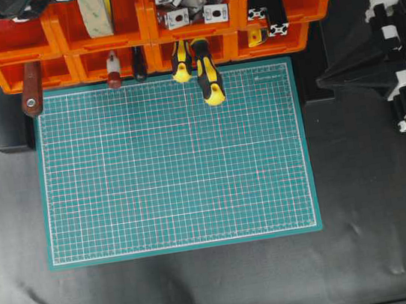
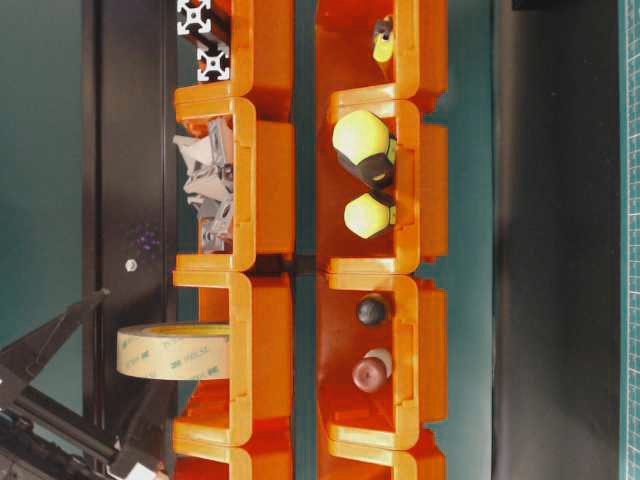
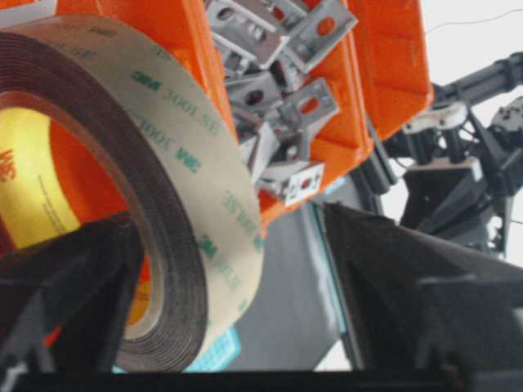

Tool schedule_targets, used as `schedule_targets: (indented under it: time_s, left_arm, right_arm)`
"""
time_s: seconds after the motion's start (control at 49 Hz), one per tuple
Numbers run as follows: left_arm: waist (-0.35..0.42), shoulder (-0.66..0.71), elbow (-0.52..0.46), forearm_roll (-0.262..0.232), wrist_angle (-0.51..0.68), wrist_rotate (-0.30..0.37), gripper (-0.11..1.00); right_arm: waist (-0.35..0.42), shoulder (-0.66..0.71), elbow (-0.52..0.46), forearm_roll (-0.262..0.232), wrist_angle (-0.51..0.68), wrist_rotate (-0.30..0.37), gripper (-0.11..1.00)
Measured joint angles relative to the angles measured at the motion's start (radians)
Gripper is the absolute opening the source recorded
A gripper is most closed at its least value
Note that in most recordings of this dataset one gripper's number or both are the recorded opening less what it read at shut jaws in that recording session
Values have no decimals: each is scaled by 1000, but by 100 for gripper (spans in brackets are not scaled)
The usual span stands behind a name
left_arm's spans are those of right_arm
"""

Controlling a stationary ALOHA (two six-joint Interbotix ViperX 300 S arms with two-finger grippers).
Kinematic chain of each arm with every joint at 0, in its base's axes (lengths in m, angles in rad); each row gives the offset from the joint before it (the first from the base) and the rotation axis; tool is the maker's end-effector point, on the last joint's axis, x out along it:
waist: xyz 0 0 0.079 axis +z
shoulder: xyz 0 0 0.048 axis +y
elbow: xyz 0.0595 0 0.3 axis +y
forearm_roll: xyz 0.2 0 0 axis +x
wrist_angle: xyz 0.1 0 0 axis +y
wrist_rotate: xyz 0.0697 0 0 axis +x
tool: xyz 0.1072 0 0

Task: Pick foam from container rack with left arm.
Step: 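Close the left gripper on the rim of the 3M tape roll, then lift the tape roll out of the bin and carry it over the mat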

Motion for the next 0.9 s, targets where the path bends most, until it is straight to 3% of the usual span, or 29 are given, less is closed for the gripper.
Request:
schedule_targets:
  time_s: [0.245, 0.49, 0.654, 0.797, 0.899]
  left_arm:
    - [-2, -5, 9, 0, -84, 5, 24]
    - [-9, -37, 32, 0, -279, 8, 24]
    - [-63, -46, 34, 2, -437, 29, 24]
    - [-146, -57, 32, 5, -503, 107, 24]
    - [-232, -74, 32, 5, -492, 224, 24]
  right_arm:
    - [2, -2, 3, 0, 0, 0, 0]
    - [8, -2, 12, 6, 0, 23, 0]
    - [8, -2, 12, 6, 0, 40, 0]
    - [8, -2, 12, 8, 9, 40, 0]
    - [9, -2, 14, 8, 9, 40, 0]
